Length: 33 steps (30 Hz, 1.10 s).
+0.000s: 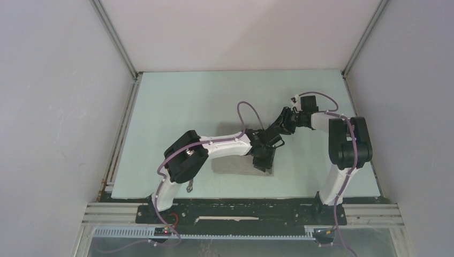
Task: Fold the napkin into a case and place the utensils inside
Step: Smooth out the 2/3-rectangle-folded napkin at the center of the board.
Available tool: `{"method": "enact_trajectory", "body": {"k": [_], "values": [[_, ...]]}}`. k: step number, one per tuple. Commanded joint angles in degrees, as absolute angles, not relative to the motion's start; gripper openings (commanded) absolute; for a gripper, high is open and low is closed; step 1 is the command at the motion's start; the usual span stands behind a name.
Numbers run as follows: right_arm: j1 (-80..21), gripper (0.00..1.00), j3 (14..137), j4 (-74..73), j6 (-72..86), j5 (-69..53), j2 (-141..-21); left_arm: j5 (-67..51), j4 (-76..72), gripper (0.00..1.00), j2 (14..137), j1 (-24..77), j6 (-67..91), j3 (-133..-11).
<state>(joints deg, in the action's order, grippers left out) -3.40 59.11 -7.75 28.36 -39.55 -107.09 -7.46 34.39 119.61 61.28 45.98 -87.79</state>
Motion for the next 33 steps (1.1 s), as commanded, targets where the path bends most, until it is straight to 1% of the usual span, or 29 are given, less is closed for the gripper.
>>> {"method": "enact_trajectory", "body": {"k": [1, 4, 6, 8, 11, 17, 24, 33], "values": [[-3.25, 0.46, 61.10, -6.89, 26.59, -40.05, -107.66, -5.79, 36.93, 0.29, 120.42, 61.61, 44.50, -90.41], [-3.10, 0.40, 61.12, -8.44, 26.34, -39.20, -107.83, -5.18, 37.44, 0.16, 119.56, 61.61, 44.15, -90.75], [-2.84, 0.37, 60.44, -8.01, 26.55, -39.57, -107.86, -4.96, 37.44, 0.11, 118.64, 61.61, 43.89, -90.87], [-2.73, 0.34, 59.64, -7.66, 26.68, -39.81, -107.99, -5.05, 37.51, 0.01, 117.75, 61.61, 43.94, -90.89], [-2.61, 0.32, 59.49, -7.31, 26.77, -40.33, -108.87, -5.36, 37.53, 0.00, 116.62, 61.61, 44.03, -90.79], [-2.61, 0.34, 59.46, -8.15, 26.52, -40.25, -110.16, -5.05, 37.56, 0.00, 114.18, 61.61, 43.90, -90.40], [-2.46, 0.31, 59.49, -8.81, 26.45, -39.64, -110.76, -6.68, 37.44, 0.00, 112.66, 62.15, 44.56, -90.42], [-2.11, 0.32, 59.50, -8.44, 26.63, -39.89, -110.87, -9.16, 37.23, 0.00, 114.27, 64.30, 45.09, -91.69]]}}
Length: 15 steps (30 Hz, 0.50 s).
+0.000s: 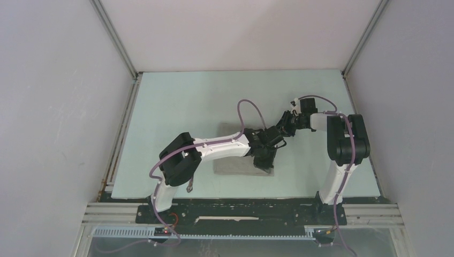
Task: Fold the napkin into a case and place the utensils inside
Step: Smooth out the 2/3-rectangle-folded napkin at the center of the board.
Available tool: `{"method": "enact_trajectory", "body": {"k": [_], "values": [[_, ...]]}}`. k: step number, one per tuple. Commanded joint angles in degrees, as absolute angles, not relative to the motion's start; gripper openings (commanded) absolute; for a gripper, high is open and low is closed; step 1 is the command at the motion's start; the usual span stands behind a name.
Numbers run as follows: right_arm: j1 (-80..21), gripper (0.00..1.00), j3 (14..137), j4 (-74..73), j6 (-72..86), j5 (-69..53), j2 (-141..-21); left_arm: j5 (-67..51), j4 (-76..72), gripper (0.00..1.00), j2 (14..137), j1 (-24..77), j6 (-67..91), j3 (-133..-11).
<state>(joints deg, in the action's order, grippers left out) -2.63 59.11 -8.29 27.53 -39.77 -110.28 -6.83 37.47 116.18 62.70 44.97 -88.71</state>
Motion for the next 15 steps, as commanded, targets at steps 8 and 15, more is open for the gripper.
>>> {"method": "enact_trajectory", "body": {"k": [8, 15], "values": [[-1.05, 0.42, 57.87, -7.61, 27.06, -39.81, -108.81, -9.31, 37.18, 0.00, 116.16, 64.51, 45.00, -92.99], [-0.45, 0.44, 57.35, -7.82, 26.91, -40.77, -108.12, -9.75, 37.31, 0.00, 117.96, 64.51, 44.68, -93.27]]}}
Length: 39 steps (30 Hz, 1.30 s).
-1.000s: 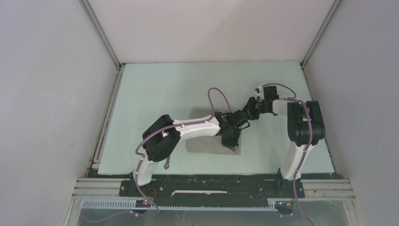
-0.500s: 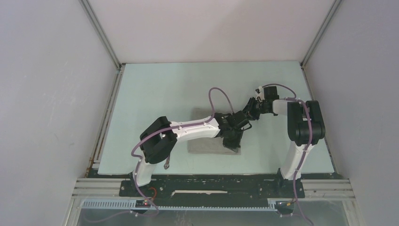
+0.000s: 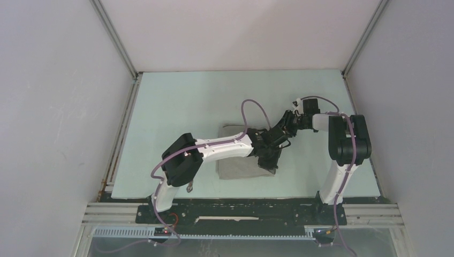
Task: Fold the napkin into a case and place the utensils inside
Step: Smooth out the 2/3-rectangle-folded napkin at the center of the board.
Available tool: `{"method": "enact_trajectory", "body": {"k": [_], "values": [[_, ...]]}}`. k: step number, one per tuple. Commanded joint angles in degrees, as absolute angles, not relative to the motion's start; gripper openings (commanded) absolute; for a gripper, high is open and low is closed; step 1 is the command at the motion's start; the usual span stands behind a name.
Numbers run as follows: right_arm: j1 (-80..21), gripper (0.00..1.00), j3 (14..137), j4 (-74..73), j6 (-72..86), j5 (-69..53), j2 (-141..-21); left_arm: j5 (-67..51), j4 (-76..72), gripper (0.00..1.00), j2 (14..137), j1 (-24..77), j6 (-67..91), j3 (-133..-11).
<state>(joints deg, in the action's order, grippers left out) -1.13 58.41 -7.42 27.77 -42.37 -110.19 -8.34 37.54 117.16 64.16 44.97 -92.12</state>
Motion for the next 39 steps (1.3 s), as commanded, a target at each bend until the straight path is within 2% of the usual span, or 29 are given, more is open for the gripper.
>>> {"method": "enact_trajectory", "body": {"k": [1, 9, 15, 17, 21, 26, 31, 36, 39], "values": [[-0.48, 0.44, 57.27, -7.82, 26.96, -40.78, -108.11, -9.58, 37.30, 0.00, 117.96, 64.51, 44.61, -92.91], [1.07, 0.47, 57.12, -7.30, 27.13, -41.62, -108.13, -8.72, 39.10, 0.02, 118.74, 64.51, 43.74, -93.64], [1.30, 0.52, 57.11, -7.80, 25.40, -41.54, -106.65, -4.54, 41.09, 0.50, 112.02, 63.15, 41.21, -92.55], [1.04, 0.53, 57.12, -7.29, 25.20, -42.43, -106.50, -4.95, 40.95, 0.58, 108.32, 61.17, 40.58, -89.87], [0.12, 0.54, 57.05, -6.09, 24.74, -43.28, -106.37, -6.26, 38.97, 0.66, 99.26, 53.68, 39.33, -82.51], [0.11, 0.54, 57.10, -5.20, 24.98, -43.28, -105.90, -8.35, 33.38, 0.72, 90.95, 40.35, 37.88, -71.93], [0.15, 0.49, 57.11, -3.43, 25.74, -43.68, -105.52, -11.97, 27.21, 0.73, 90.59, 29.19, 37.83, -66.94], [-2.04, 0.36, 58.58, -2.80, 26.50, -45.27, -107.37, -12.93, 23.33, 0.65, 95.91, 23.63, 37.55, -67.07], [-2.67, 0.33, 58.74, -2.48, 26.52, -45.26, -107.73, -14.38, 20.79, 0.61, 99.20, 22.89, 36.91, -67.95]]}}
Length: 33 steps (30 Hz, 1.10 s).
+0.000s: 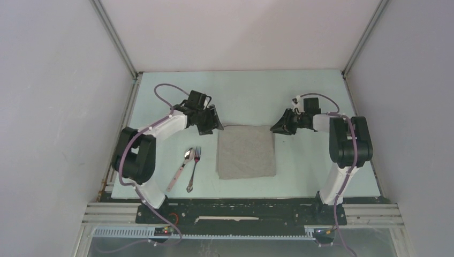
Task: Fold the napkin into a case and place the utensils inside
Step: Smooth out the 2/3-rectangle-folded napkin at the center of the board.
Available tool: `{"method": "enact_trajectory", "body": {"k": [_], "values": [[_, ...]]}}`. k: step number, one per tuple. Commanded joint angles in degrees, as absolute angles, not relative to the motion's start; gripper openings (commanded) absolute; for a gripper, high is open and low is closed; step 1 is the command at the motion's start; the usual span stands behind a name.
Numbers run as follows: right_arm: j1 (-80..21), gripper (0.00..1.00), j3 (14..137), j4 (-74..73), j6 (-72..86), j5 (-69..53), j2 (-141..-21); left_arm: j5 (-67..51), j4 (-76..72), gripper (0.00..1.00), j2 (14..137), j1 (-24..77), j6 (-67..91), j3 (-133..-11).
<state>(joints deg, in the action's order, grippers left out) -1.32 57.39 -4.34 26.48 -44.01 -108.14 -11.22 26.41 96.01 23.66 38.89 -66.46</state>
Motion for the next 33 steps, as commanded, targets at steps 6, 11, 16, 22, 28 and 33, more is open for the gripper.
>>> {"method": "enact_trajectory", "body": {"k": [6, 11, 16, 22, 28, 33], "values": [[-2.86, 0.36, 59.11, -2.76, 26.20, -45.28, -108.57, -14.46, 19.22, 0.51, 104.84, 22.85, 36.35, -70.10], [-3.05, 0.42, 59.86, -2.97, 26.33, -44.88, -109.69, -14.72, 19.00, 0.46, 107.37, 22.81, 36.12, -71.54], [-3.03, 0.46, 61.41, -4.78, 25.75, -42.52, -110.27, -14.57, 18.73, 0.48, 107.99, 22.53, 35.71, -72.07], [-3.16, 0.46, 63.68, -5.52, 26.04, -41.85, -112.19, -14.29, 18.85, 0.53, 108.41, 21.68, 35.35, -71.90], [-3.25, 0.45, 65.52, -5.93, 26.10, -42.03, -114.32, -14.26, 18.81, 0.55, 108.91, 21.45, 35.33, -72.24], [-3.91, 0.35, 66.86, -5.79, 26.09, -43.11, -115.10, -14.14, 18.73, 0.54, 108.75, 21.25, 35.33, -71.85]]}}
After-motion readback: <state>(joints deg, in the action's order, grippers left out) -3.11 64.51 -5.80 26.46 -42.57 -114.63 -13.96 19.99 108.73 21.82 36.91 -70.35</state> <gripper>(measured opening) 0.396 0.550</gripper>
